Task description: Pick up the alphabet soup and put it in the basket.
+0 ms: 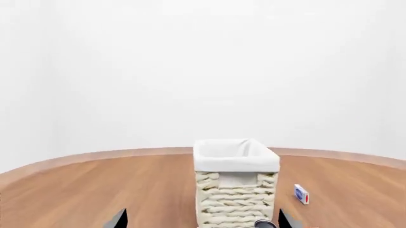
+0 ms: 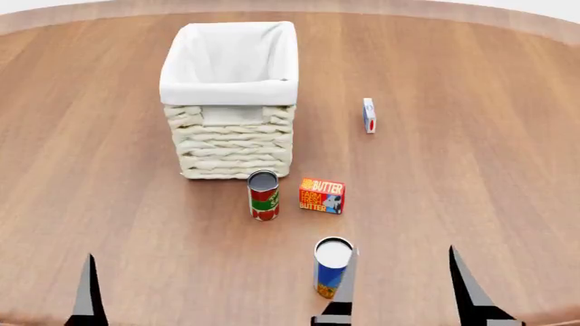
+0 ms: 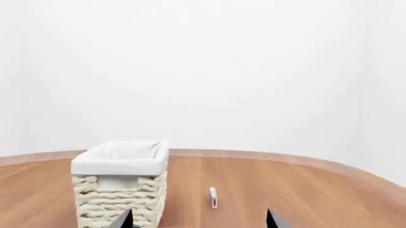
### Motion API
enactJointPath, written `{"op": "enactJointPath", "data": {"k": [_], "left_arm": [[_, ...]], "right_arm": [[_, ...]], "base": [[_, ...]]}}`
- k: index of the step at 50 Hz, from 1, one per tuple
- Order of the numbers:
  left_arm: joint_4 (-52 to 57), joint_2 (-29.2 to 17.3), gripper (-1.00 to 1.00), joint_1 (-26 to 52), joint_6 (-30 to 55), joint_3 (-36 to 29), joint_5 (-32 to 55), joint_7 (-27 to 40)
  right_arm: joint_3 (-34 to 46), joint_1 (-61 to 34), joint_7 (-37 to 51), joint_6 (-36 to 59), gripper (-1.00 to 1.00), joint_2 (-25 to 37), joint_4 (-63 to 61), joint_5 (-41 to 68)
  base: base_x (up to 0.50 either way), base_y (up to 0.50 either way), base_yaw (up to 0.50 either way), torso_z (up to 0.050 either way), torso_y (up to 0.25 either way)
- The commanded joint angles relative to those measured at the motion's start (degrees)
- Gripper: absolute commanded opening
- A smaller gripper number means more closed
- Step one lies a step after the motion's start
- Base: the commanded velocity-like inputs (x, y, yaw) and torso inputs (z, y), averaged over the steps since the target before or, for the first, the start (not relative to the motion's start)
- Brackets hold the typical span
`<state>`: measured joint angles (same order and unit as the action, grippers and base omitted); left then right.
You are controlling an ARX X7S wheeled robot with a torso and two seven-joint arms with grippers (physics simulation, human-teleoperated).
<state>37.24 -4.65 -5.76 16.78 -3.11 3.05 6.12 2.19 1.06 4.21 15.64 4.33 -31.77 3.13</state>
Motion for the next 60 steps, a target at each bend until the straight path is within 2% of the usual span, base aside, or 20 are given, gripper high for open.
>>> {"op": "enactJointPath", "data": {"k": [1, 6, 46, 50, 52, 54, 60], "left_arm": [[13.34, -1.25, 1.0, -2.52, 4.07, -0.11, 0.81, 2.17], [12.84, -1.6, 1.0, -2.72, 3.0, 0.06, 1.32, 2.67], [10.82, -4.85, 1.0, -3.19, 0.2, -3.68, 0.6, 5.14], [10.82, -5.18, 1.0, -3.35, -0.15, -4.61, -0.18, 5.31], [10.32, -5.28, 1.0, -3.35, -0.49, -4.89, -0.46, 5.44], [10.09, -5.4, 1.0, -3.09, -0.14, -4.62, -0.31, 5.63], [10.06, -5.47, 1.0, -2.96, 0.11, -4.21, 0.25, 6.19]], "right_arm": [[0.9, 0.78, 1.27, 4.05, 1.0, 1.35, -9.79, 1.01], [0.94, 0.58, 1.5, 4.8, 1.0, 1.57, -10.44, 2.04], [2.59, 0.77, 4.79, 4.92, 1.0, 3.81, -10.34, 5.16], [2.08, 1.7, 5.24, 2.18, 1.0, 3.6, -9.59, 5.39], [2.01, 0.55, 5.79, 5.81, 1.0, 3.9, -11.55, 6.03], [1.73, 1.9, 5.07, 2.5, 1.0, 3.73, -9.99, 6.98], [2.37, 0.21, 6.15, 6.24, 1.0, 4.58, -11.49, 6.25]], "base": [[0.0, 0.0, 0.0, 0.0, 0.0], [0.09, 0.0, 0.0, 0.0, 0.0], [0.5, 0.0, 0.0, 0.0, 0.0], [0.47, 0.0, 0.0, 0.0, 0.004], [0.0, 0.0, 0.0, 0.0, 0.0], [0.0, 0.0, 0.0, 0.0, 0.0], [0.0, 0.25, 0.0, 0.0, 0.0]]}}
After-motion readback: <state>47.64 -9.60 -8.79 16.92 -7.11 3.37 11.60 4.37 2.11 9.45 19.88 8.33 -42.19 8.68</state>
